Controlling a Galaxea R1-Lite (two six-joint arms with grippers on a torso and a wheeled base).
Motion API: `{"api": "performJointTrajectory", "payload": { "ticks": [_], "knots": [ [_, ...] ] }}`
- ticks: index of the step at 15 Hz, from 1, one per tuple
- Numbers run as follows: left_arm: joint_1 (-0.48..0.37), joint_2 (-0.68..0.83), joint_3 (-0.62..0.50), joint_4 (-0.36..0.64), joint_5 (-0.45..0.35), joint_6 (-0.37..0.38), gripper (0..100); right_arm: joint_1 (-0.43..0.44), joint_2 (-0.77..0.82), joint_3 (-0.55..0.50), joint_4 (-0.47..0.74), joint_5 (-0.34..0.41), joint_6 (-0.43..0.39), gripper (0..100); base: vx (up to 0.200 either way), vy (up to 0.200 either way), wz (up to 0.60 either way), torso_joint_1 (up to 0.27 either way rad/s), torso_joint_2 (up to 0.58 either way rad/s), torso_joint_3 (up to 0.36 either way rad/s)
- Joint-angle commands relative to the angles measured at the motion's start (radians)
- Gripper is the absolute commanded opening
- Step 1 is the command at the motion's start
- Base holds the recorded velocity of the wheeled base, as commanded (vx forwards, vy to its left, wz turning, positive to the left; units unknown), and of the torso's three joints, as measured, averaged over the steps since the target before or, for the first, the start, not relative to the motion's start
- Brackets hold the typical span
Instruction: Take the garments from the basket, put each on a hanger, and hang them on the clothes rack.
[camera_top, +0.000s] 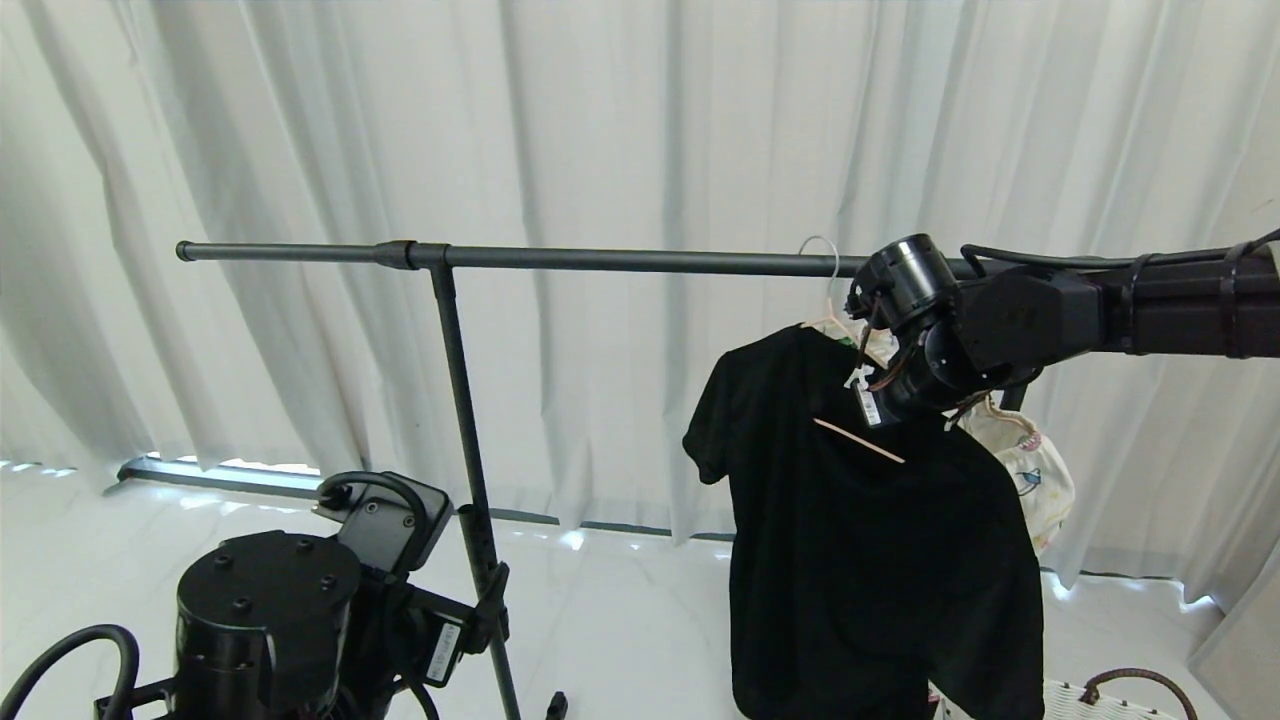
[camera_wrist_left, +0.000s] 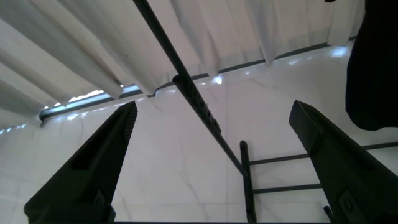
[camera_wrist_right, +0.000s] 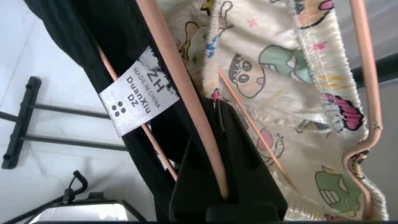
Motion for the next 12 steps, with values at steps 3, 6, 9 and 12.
{"api": "performJointTrajectory", "payload": {
  "ticks": [3, 6, 9, 12],
  "knots": [
    [0.0, 0.003, 0.002, 0.0, 0.001, -0.002, 100, 0.0, 0.017, -0.005, 0.001, -0.04, 0.013, 0, 0.0, 0.0, 0.0, 0.0, 0.0, 0.0],
    [0.0, 0.006, 0.002, -0.002, 0.001, -0.002, 100, 0.0, 0.017, -0.005, 0.001, -0.042, 0.016, 0, 0.0, 0.0, 0.0, 0.0, 0.0, 0.0],
    [-0.002, 0.004, 0.002, 0.0, -0.001, -0.002, 100, 0.002, 0.014, -0.005, 0.001, -0.042, 0.033, 100, 0.0, 0.0, 0.0, 0.0, 0.0, 0.0],
    [0.0, 0.003, 0.002, 0.0, 0.001, -0.002, 100, 0.026, -0.034, -0.013, 0.001, -0.04, 0.138, 100, 0.0, 0.0, 0.0, 0.0, 0.0, 0.0]
  ]
}}
